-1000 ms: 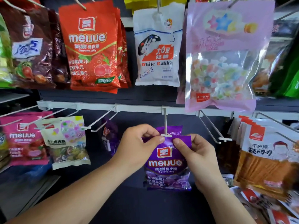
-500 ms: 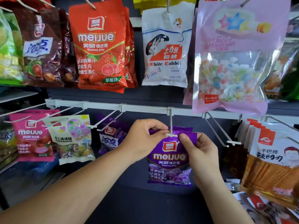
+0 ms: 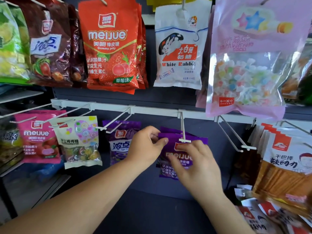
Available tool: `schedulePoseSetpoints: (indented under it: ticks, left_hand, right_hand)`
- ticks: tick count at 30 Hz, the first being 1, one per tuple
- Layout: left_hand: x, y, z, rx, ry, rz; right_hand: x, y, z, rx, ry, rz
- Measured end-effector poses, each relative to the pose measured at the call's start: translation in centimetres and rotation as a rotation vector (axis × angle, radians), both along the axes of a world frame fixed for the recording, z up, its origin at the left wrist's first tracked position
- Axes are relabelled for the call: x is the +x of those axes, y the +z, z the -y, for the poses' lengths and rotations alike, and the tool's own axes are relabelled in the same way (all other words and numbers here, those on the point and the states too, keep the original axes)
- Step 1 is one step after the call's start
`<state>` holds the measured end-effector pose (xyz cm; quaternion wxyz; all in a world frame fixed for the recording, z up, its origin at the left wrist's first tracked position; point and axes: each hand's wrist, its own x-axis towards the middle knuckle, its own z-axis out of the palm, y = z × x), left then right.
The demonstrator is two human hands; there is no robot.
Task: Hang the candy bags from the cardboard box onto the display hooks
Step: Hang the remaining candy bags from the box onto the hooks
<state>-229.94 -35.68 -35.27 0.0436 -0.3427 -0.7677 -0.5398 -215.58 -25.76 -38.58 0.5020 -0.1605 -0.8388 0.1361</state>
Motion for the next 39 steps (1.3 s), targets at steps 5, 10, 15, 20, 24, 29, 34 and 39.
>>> schedulePoseSetpoints:
  ticks: [5,10,15,20,24,29,34,39]
  left_hand:
    - [0.5,-2.6,4.5,-0.053,-0.064,0.133]
    - [1.4,-4.8,10.3,-0.092,-0.069,0.206]
    - [2.9,-8.1,17.8,-0.123,-0.037,0.243]
    - [3.8,-15.5,27.9,-0.254,0.084,0.267]
    - [4.6,-21.7,37.1,-0.423,0.177,0.399]
    - [6.3,-28.5,45.3,-0.599,0.364,0.518]
    - [8.9,-33.0,49.7,-0.735,0.362,0.647]
    - [10.2,-34.5,52.3,-0.856,0.341,0.565]
  right_hand:
    - [-1.7,-3.4,0.0,0.136,-0.025,0.336]
    - [-2.2,-2.9,0.4,0.002,-0.022,0.439]
    - [-1.7,-1.9,5.8,-0.069,0.048,0.517]
    - [-1.0,-5.4,15.7,-0.177,0.318,0.795]
    - [-1.4,-12.5,23.9,-0.126,0.588,1.072]
    - [-2.7,-22.3,31.5,-0.152,0.832,1.256]
    - [-3.2,-28.5,33.7,0.018,0.938,1.456]
    - [-4.1,-30.5,32.7,-0.207,0.785,1.582]
